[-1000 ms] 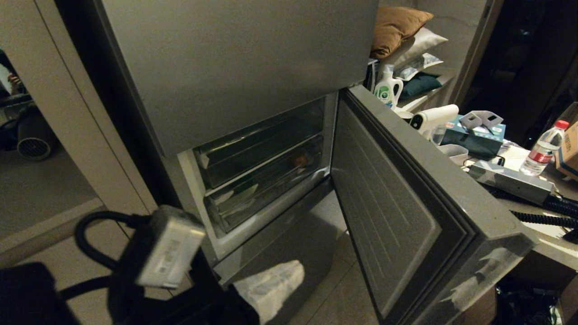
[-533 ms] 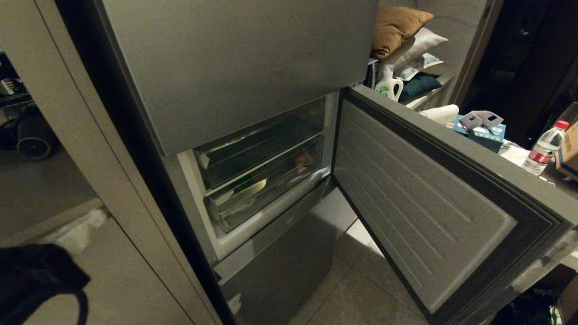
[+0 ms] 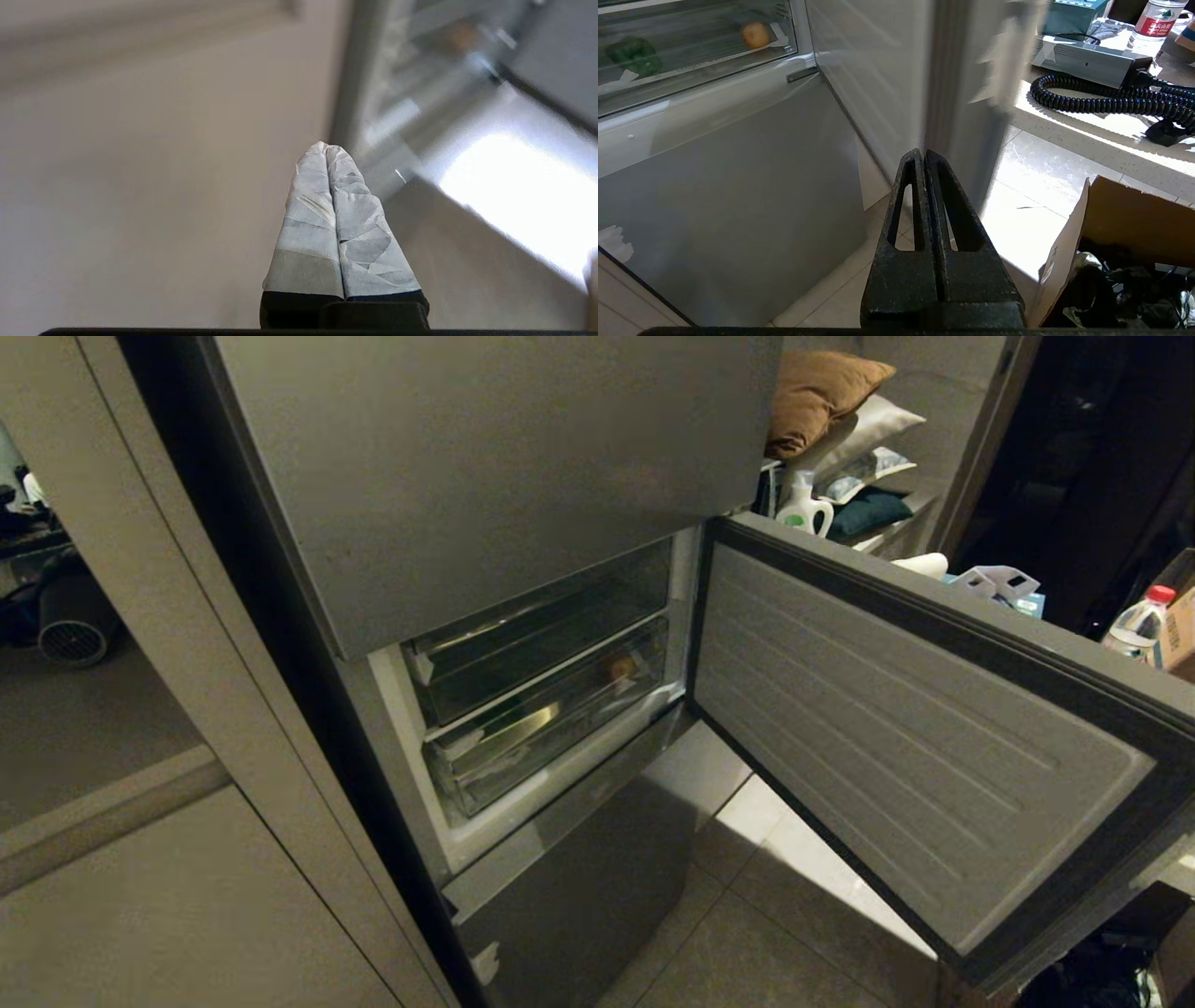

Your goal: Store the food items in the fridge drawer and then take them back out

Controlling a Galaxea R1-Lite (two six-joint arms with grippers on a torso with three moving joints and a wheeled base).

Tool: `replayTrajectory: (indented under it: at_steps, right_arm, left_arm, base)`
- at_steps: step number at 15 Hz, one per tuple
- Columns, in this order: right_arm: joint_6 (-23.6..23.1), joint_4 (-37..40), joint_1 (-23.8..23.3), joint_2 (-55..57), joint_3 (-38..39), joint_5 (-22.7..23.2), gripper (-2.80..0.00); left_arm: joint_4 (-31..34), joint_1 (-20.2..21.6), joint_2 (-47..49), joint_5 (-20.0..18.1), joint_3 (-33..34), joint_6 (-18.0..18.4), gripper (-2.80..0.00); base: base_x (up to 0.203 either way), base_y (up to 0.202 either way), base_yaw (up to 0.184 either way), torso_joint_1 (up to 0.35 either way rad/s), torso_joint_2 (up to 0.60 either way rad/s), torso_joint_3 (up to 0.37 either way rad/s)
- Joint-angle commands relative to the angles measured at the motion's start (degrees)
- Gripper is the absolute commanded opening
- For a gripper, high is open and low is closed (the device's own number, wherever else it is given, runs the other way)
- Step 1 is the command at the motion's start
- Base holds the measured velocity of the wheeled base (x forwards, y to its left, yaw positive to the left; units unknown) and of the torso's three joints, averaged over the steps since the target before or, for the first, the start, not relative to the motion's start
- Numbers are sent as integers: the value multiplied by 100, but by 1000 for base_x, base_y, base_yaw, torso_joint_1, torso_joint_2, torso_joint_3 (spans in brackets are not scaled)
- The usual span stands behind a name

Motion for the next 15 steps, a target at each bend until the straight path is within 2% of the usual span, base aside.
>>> replayTrajectory:
  at_steps: [1,2,6,9,15]
  right_arm:
    - [-5,-5,1,7,176,-1,-280]
    - [0,-5,1,2,176,-2,-280]
    - [-7,-5,1,7,176,6,-280]
    - [0,-5,1,1,176,2,-280]
    - [-5,-5,1,7,176,6,-280]
  left_arm:
    - [576,113,-1069,-525,254,529,-280]
    - [600,150,-1006,-715,379,753,-280]
    - [595,154,-1004,-688,389,647,-280]
    - [583,154,-1004,-653,389,432,-280]
    - [577,154,-1004,-645,389,410,-280]
  base:
    - [0,0,0,0,0,0]
    - [0,0,0,0,0,0]
    - [0,0,0,0,0,0]
    - [0,0,0,0,0,0]
    - [0,0,0,0,0,0]
